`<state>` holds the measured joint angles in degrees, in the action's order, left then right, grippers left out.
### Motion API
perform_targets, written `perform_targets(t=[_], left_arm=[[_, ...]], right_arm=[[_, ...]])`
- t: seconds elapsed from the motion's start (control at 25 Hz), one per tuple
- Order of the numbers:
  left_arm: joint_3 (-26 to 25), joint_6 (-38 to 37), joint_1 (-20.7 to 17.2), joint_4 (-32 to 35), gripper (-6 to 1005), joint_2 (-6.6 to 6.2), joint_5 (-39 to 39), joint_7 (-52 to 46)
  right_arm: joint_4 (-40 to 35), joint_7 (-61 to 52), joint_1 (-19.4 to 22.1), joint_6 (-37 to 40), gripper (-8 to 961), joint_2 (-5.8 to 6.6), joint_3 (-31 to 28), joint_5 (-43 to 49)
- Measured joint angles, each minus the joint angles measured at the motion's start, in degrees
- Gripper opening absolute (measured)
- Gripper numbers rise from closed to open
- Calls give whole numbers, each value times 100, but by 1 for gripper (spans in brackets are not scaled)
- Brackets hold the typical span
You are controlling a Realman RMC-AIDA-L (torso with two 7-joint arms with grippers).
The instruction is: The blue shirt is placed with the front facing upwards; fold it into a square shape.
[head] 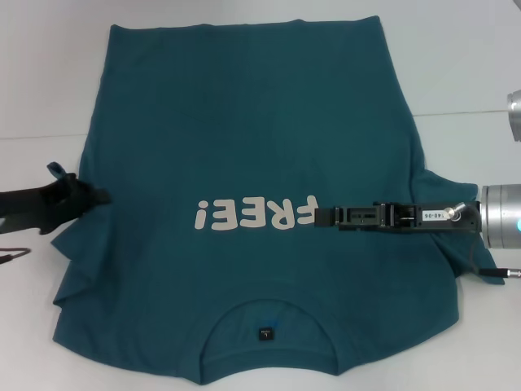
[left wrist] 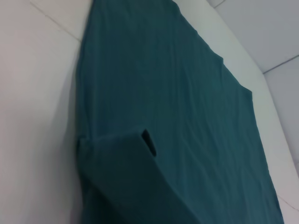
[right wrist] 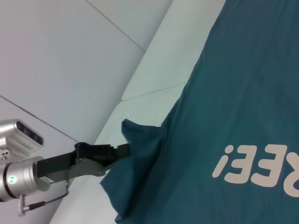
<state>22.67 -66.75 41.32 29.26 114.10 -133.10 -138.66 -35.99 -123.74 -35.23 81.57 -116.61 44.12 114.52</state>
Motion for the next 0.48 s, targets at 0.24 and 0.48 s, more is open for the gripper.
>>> perform_targets(t=[0.24,0.48], left_arm=[[177,416,119,-143,46,142,-13,-2],[328,522,169,-169,45,155,-31,13]], right_arm=[[37,24,-9,-18,909,-2,0,0],[40,26,16,-19,909,18,-37,-12]])
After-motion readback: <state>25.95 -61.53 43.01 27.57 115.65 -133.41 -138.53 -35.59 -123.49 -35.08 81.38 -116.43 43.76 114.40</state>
